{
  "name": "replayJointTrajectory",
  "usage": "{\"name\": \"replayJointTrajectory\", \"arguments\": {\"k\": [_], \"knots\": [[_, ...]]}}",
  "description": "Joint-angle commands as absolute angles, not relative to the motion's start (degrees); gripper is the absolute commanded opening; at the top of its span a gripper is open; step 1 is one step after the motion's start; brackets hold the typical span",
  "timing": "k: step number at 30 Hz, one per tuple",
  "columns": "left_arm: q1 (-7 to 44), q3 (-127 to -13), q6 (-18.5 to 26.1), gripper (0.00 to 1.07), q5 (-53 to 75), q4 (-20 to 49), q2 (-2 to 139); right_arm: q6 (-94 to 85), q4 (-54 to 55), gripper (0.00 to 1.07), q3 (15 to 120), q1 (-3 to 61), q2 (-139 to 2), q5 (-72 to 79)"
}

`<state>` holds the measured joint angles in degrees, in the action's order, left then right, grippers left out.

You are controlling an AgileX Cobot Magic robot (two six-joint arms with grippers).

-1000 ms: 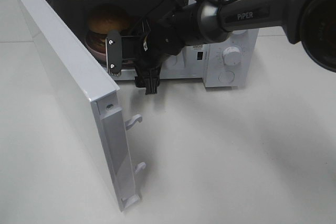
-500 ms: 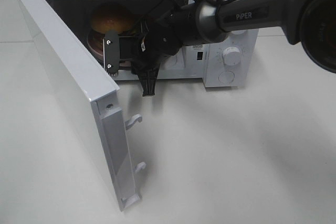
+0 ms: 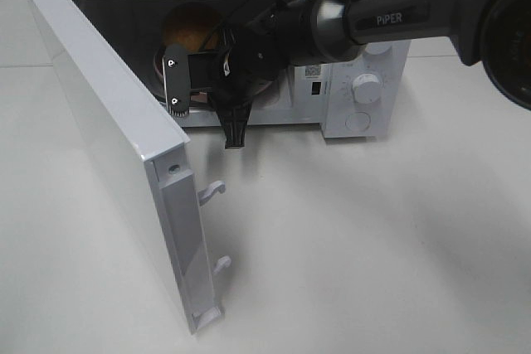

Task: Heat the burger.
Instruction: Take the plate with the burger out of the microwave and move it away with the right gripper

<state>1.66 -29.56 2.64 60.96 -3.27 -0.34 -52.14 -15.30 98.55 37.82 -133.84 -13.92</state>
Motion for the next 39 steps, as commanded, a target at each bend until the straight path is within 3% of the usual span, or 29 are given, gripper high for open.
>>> {"name": "replayJointTrajectory", "arguments": {"k": [1,18,39], "knots": [[1.38,-29.56,2.52,0.78,60.68,-3.04,-1.26,-52.25,-12.89,0.00,98.61,37.41,-131.49,-14.73],[1.38,-29.56,2.52,0.78,60.68,-3.04,-1.26,-59.53,-12.49,0.00,98.03,37.41,-127.54,-21.60],[1.38,-29.56,2.52,0.78,60.68,-3.04,-1.26,-69.39,-13.18,0.00,85.66,37.41,-120.61,-12.32]]}}
